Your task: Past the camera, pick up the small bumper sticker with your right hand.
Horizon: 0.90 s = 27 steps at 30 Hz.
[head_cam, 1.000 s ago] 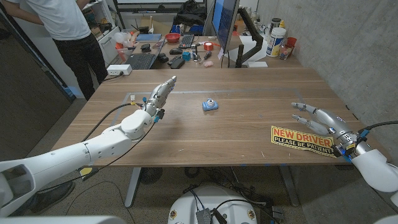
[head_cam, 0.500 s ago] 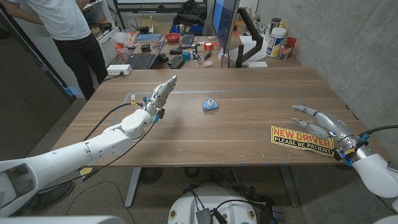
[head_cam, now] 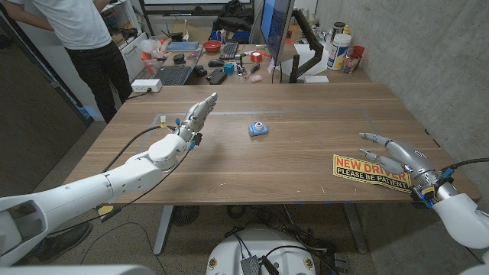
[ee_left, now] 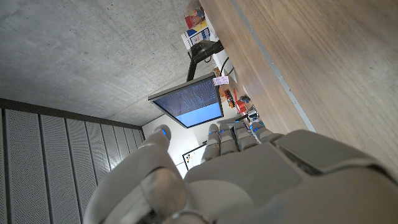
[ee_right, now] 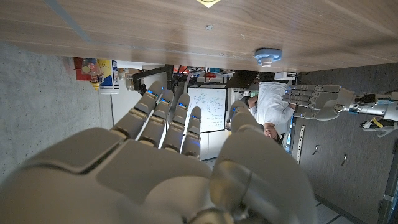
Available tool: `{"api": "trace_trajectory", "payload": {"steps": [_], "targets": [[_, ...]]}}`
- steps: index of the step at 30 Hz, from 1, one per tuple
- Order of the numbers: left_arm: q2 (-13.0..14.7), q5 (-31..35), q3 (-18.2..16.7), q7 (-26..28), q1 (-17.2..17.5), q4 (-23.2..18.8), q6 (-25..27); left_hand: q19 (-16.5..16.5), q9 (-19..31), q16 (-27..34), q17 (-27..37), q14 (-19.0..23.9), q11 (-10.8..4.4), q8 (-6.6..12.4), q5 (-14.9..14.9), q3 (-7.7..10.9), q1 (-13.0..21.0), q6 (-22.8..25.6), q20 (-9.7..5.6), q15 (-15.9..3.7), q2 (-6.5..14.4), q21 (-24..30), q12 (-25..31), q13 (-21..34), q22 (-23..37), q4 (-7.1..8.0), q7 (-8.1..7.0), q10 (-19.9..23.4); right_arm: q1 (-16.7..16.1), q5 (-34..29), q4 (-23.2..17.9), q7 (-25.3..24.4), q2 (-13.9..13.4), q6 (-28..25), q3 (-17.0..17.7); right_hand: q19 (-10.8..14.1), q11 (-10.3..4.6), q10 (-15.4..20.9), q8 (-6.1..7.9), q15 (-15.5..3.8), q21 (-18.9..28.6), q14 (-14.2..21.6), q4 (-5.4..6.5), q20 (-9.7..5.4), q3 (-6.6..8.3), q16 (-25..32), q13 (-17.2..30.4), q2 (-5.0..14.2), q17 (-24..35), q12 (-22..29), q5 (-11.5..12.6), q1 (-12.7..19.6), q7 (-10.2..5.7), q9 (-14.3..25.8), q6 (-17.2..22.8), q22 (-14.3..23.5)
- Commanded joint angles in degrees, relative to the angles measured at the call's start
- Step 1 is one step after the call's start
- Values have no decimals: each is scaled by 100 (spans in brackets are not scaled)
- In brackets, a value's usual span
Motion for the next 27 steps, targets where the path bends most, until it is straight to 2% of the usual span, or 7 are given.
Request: {"api": "trace_trajectory", "payload": {"steps": [1, 15, 19, 23, 24, 27], "targets": [[-34, -11, -60, -69, 21, 74, -21, 15, 17, -4, 31, -61, -20, 29, -4, 8, 2, 33, -60, 3, 51, -10, 26, 11, 26, -12, 10, 25, -104, -191, -147, 54, 113, -234, 62, 50, 34, -1, -2, -373, -25, 46, -33, -30, 43, -4, 14, -64, 9, -11, 24, 36, -25, 21, -16, 9], [17, 9, -109, -5, 39, -13, 25, 4, 17, -4, 31, -64, -20, 30, -5, 4, 0, 38, -38, 4, 54, -35, 28, 11, 28, -13, 5, 28, -190, -496, -257, 13, 181, -553, 111, 76, 81, -78, -25, -307, -80, 21, -60, 107, 57, -23, 18, -141, 10, -47, 25, 89, -62, 22, -82, 10], [-12, 2, -110, -13, 32, 4, 46, 3, 17, -4, 31, -65, -19, 29, -5, 3, -1, 38, -32, 2, 55, -40, 26, 11, 29, -13, -2, 23, -214, -631, -291, -150, 282, -665, 126, 133, 85, -22, -11, -141, -114, 201, -49, 200, 54, 35, 21, -200, 14, -26, 31, 90, -53, 24, -59, 11], [-45, 10, -117, -19, 26, 33, 52, 5, 17, -4, 31, -68, -25, 31, -5, 2, -2, 45, -27, 5, 56, -46, 27, 11, 30, -14, 2, 24, -233, -660, -290, -223, 318, -693, 142, 315, 112, 51, 10, 78, -113, 431, -22, 250, 50, 83, 27, -251, 17, 2, 39, 71, -52, 26, -4, 16], [-55, 10, -120, -25, 25, 42, 52, 1, 17, -3, 31, -66, -34, 31, -5, 1, -2, 44, -23, 5, 56, -49, 27, 11, 30, -14, 2, 24, -239, -659, -303, -218, 330, -722, 144, 353, 71, 74, 13, 114, -114, 469, -19, 260, 51, 86, 29, -261, 17, 11, 41, 70, -55, 27, 4, 17], [-84, 15, -126, -38, 25, 70, 56, 0, 17, -4, 31, -69, -26, 31, -5, 1, -2, 44, -14, 0, 57, -53, 27, 11, 31, -14, 0, 25, -241, -666, -296, -223, 332, -746, 133, 426, 73, 105, 19, 155, -109, 521, -13, 285, 51, 89, 31, -276, 16, 22, 44, 67, -62, 28, 25, 18]]}}
